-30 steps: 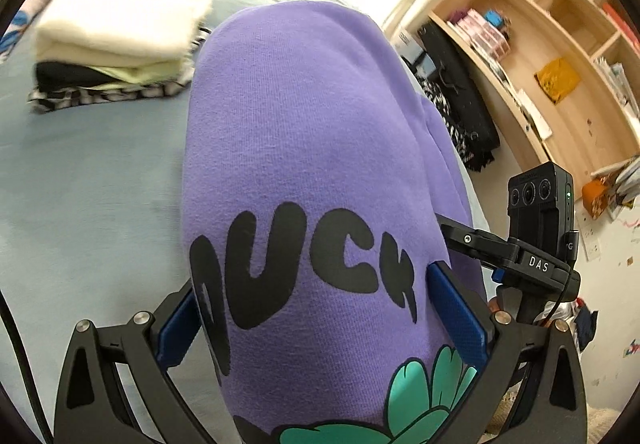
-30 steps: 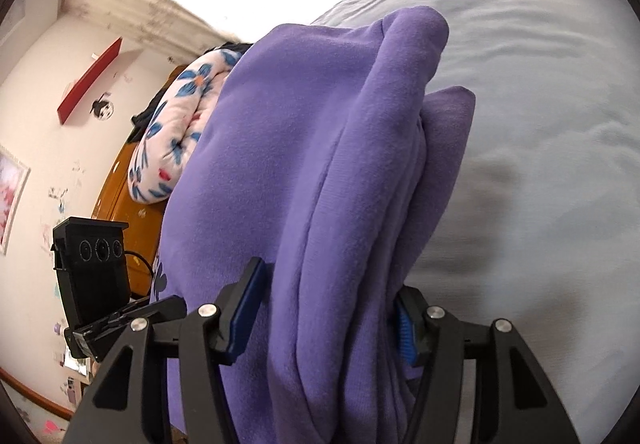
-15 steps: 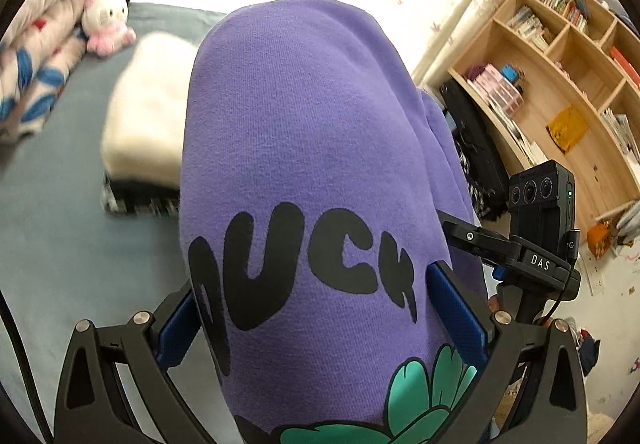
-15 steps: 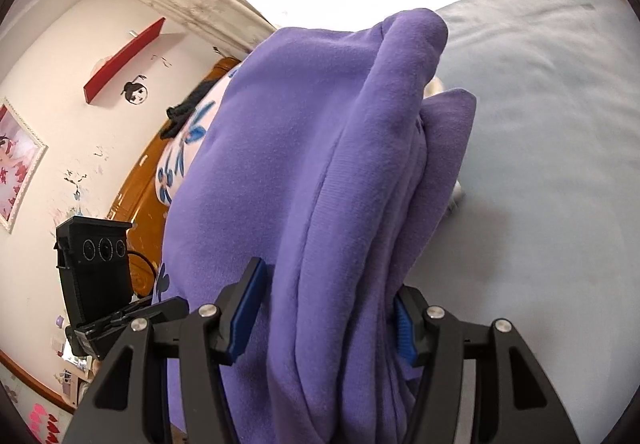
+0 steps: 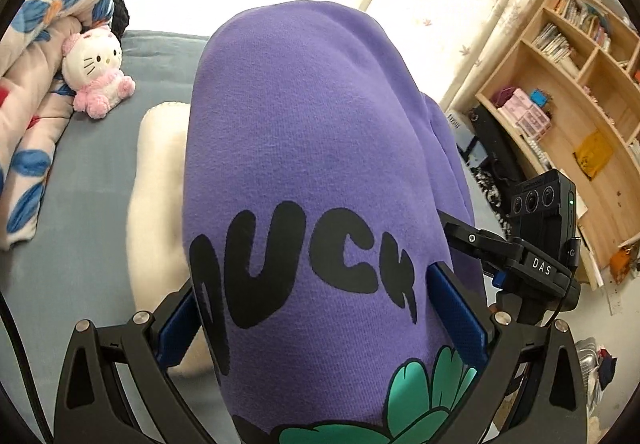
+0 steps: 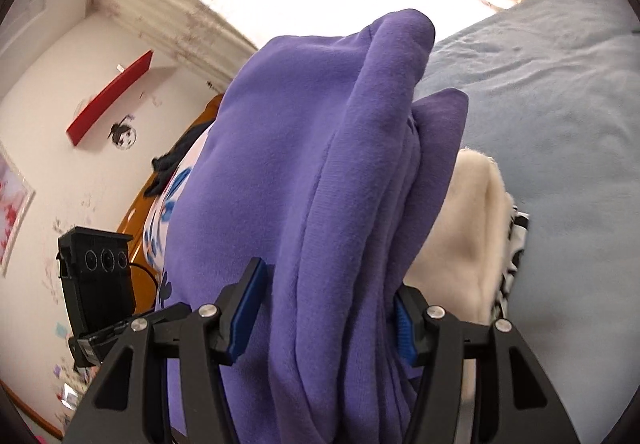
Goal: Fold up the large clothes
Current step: 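Lift the folded hoodie with both grippers and carry it onto the clothes stack, then lower the hoodie onto the cream clothes and open both grippers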
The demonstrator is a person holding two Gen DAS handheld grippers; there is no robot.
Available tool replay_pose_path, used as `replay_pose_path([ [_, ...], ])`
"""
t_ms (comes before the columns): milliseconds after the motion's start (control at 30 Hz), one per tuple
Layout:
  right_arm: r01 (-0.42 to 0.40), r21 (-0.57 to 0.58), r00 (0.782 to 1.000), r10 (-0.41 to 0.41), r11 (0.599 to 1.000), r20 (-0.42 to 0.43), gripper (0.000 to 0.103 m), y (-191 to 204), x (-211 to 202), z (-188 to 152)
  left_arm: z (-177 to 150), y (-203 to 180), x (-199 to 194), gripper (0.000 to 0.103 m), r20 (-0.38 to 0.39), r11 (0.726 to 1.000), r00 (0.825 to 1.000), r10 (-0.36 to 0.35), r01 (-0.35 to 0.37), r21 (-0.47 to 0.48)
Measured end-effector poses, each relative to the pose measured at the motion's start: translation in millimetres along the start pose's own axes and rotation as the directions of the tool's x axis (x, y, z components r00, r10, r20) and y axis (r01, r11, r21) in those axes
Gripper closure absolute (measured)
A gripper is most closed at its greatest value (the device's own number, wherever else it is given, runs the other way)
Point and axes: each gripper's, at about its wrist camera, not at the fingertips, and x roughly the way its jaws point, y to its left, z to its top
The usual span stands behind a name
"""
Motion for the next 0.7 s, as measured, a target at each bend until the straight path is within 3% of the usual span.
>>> replay_pose_path([
  [100, 0.004, 0.049, 1.0, -0.003, 0.999, -0.018, 0.046, -26, 36, -2, 7, 27, 31, 0.001, -0.037, 1.0, 0.999, 0.024, -0.024, -0.004],
  [200, 0.039, 0.087, 0.997, -0.033, 0.995, -0.068, 0.046, -55, 72, -11, 5, 54, 59, 0.0, -0.054, 0.996, 0.994, 0.091, -0.092, -0.013],
  [300, 0.03, 0.111, 0.999, -0.025, 0.993, -0.04, 0.045, -73, 85, -14, 0, 70, 69, 0.0, -0.007, 0.997, 0.998, 0.07, -0.07, -0.027],
  [467, 0.172, -0.033, 0.985, -0.172, 0.985, -0.02, 0.026, -60, 87, -6, -4, 72, 72, 0.0, 0.033, 0.998, 0.997, 0.063, -0.062, -0.032],
  [600, 0.242, -0.095, 0.968, -0.247, 0.966, -0.047, 0.024, -44, 84, 4, -9, 63, 67, 0.0, 0.035, 0.996, 0.996, 0.078, -0.077, -0.04],
  [700, 0.28, -0.107, 0.958, -0.285, 0.954, -0.035, 0.022, -38, 67, 8, -10, 55, 59, 0.0, 0.039, 0.991, 0.99, 0.132, -0.131, -0.024],
])
